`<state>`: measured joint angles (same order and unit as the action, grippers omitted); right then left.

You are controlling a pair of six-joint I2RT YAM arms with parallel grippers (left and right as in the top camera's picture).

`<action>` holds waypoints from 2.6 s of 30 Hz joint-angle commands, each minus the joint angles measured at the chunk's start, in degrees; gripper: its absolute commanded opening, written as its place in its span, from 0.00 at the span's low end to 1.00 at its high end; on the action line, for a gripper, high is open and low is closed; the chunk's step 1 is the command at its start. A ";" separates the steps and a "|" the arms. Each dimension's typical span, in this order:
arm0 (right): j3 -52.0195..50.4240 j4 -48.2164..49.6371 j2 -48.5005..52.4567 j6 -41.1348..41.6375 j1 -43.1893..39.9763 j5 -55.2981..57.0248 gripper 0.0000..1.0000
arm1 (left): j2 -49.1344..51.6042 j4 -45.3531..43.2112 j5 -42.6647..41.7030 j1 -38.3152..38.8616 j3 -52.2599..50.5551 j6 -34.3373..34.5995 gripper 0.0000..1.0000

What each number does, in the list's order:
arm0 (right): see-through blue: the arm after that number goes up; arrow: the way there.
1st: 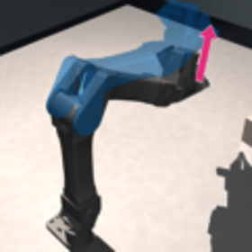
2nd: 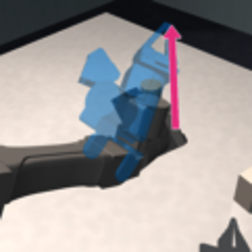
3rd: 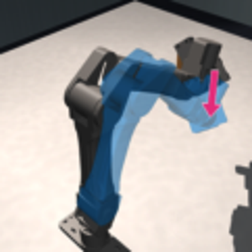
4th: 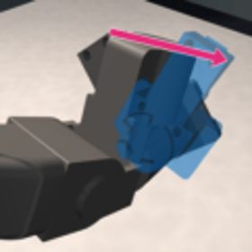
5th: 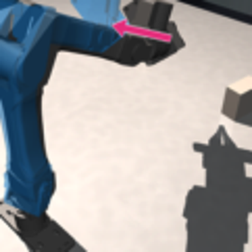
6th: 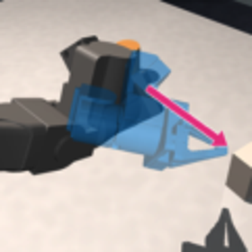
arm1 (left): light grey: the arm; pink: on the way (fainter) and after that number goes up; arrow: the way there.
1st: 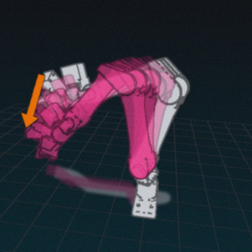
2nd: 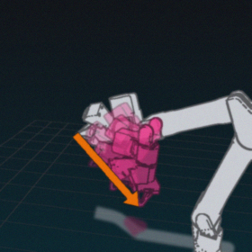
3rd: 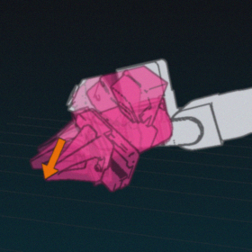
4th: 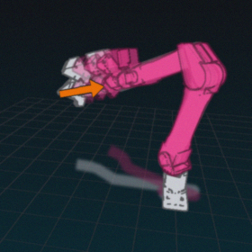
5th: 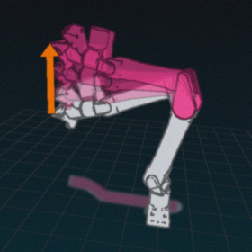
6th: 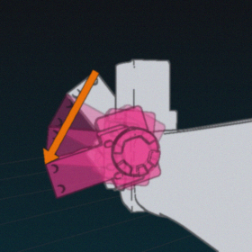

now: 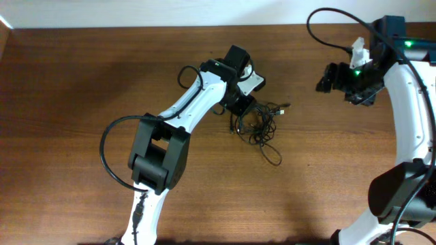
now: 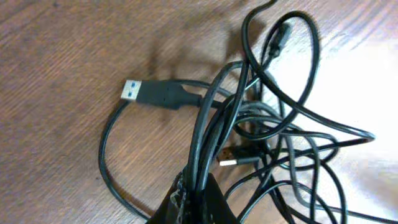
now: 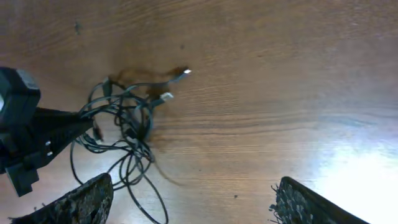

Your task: Untangle cables

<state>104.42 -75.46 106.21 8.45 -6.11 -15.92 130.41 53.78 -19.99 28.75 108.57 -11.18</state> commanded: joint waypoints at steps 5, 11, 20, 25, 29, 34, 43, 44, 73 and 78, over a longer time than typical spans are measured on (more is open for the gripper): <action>0.59 5.49 -0.85 -2.40 6.49 -12.48 0.82 | -13.53 0.37 -10.88 -4.72 6.25 3.45 0.00; 0.59 10.93 -0.83 1.38 13.00 -12.81 0.76 | -18.16 2.89 -11.87 -6.51 6.23 10.56 0.00; 0.59 15.15 1.64 8.04 15.58 -12.57 0.47 | -18.25 2.80 -35.39 -13.22 6.23 13.40 0.00; 0.59 17.25 1.95 8.37 16.22 -12.72 0.28 | -18.25 2.60 -42.07 -17.05 6.23 13.35 0.00; 0.59 13.73 1.92 8.37 12.79 -5.81 0.04 | -18.27 2.51 -31.43 -23.10 6.23 13.38 0.00; 0.59 7.72 1.95 8.59 7.54 8.13 0.04 | -18.27 2.78 -20.72 -30.05 6.23 13.35 0.00; 0.59 5.88 1.95 1.90 4.48 -1.05 0.06 | -18.25 6.99 -14.73 -30.82 6.23 13.35 0.00; 0.59 6.03 1.95 0.42 5.05 -4.46 0.15 | -18.25 7.19 -14.73 -30.42 6.23 13.38 0.00; 0.92 17.00 3.69 8.48 27.63 -3.48 0.60 | -18.23 9.33 -7.89 -24.39 5.99 5.99 0.00; 0.66 16.61 3.96 2.23 26.73 -3.28 0.60 | -18.23 9.05 -13.94 -24.39 5.99 4.22 0.00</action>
<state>105.30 -58.70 109.49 14.98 20.16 -19.92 113.10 63.20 -27.86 4.38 113.89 -3.68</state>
